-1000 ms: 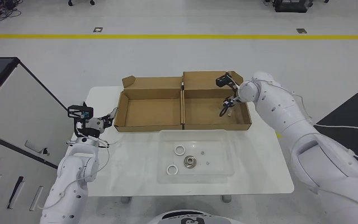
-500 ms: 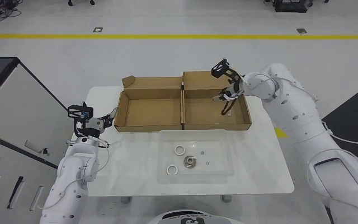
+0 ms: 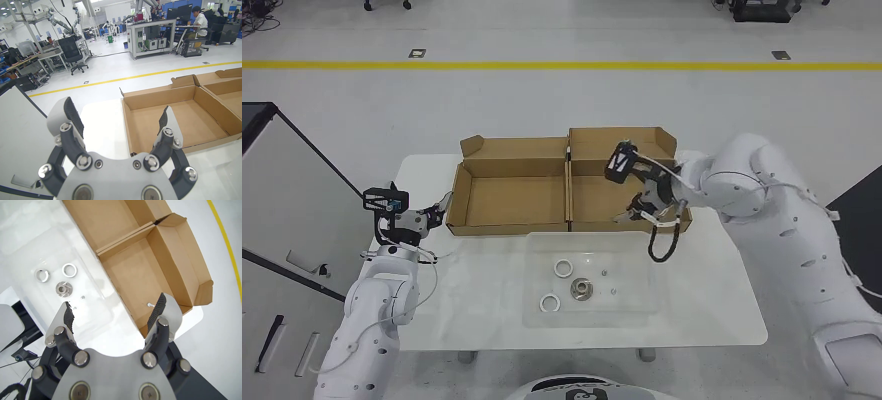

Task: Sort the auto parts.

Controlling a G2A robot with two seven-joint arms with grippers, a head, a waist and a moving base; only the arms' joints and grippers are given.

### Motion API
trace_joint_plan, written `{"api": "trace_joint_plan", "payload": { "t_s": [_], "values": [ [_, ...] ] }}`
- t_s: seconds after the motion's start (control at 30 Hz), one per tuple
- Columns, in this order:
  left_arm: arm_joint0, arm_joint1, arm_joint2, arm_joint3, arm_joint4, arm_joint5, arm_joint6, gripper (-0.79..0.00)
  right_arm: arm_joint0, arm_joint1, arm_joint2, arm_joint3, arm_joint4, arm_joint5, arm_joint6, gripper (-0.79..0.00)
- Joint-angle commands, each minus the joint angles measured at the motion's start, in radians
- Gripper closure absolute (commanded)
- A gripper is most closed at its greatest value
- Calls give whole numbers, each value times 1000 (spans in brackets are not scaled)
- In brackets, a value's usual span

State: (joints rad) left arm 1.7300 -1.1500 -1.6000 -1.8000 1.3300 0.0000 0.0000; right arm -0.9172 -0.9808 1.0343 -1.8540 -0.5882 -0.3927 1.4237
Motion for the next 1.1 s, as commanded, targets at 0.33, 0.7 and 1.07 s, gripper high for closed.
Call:
{"api": "trace_joint_plan", "payload": {
  "t_s": [0.33, 0.7, 1.07],
  "values": [
    [0, 0, 0, 0, 0, 0, 0, -785, 30, 18, -195, -71, 20, 17, 21, -785],
    [0, 0, 0, 0, 0, 0, 0, -785, 42, 23, -221, -80, 15, 12, 15, -785],
    [0, 0, 0, 0, 0, 0, 0, -785, 25, 29, -294, -127, -48, 55, 59, -785]
  ]
}}
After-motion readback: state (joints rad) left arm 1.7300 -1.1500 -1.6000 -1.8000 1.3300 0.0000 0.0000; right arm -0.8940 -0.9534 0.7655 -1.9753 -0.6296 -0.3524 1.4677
